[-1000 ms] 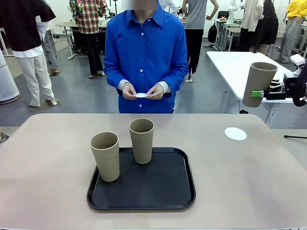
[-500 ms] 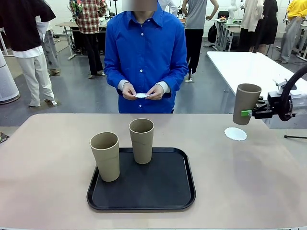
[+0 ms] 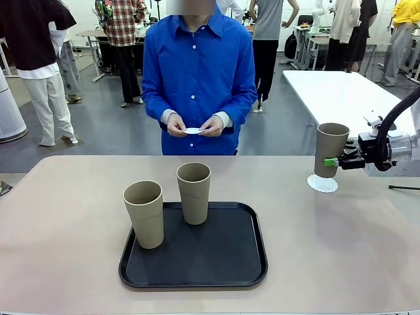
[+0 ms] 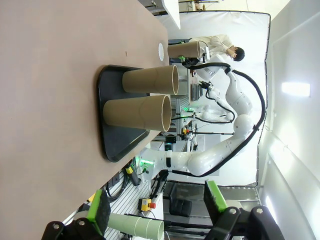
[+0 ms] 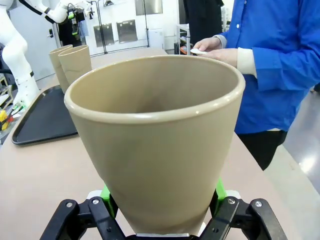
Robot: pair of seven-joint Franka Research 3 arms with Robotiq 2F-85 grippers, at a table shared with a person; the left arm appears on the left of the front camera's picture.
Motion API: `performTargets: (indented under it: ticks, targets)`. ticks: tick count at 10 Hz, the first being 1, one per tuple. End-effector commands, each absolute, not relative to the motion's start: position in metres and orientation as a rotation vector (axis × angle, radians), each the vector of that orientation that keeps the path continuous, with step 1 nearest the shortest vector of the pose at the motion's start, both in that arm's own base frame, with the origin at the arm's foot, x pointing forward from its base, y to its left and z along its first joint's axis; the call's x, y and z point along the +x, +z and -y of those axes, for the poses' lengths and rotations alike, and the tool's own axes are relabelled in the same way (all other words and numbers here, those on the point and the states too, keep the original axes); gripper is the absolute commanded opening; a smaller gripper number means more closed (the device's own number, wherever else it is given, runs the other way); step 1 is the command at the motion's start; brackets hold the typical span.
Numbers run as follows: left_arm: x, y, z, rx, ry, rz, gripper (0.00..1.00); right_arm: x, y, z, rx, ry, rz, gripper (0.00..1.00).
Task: Place coasters on the table and set cups on them.
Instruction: Pick up one Reusable plastic cup and place it on a coaster set by the human.
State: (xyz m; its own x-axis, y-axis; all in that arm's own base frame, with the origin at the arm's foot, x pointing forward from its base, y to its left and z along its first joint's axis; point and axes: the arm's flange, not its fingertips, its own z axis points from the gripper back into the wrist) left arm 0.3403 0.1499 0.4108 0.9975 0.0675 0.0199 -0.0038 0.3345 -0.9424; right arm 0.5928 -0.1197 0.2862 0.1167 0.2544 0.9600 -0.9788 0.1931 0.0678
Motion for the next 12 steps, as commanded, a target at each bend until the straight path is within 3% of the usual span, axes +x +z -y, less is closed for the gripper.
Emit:
performTargets:
  ticks: [1,12]
  targets:
    - [0.339,0.413,-0.151,-1.239,0.042,0.064,1.0,0.592,0.287,0.119,0.932,1.125,1.028,0.83]
    - [0.339,0.413,-0.151,-1.239,0.042,0.064,1.0,0.605,0.26,0.125,1.031,1.151,1.137,0.83]
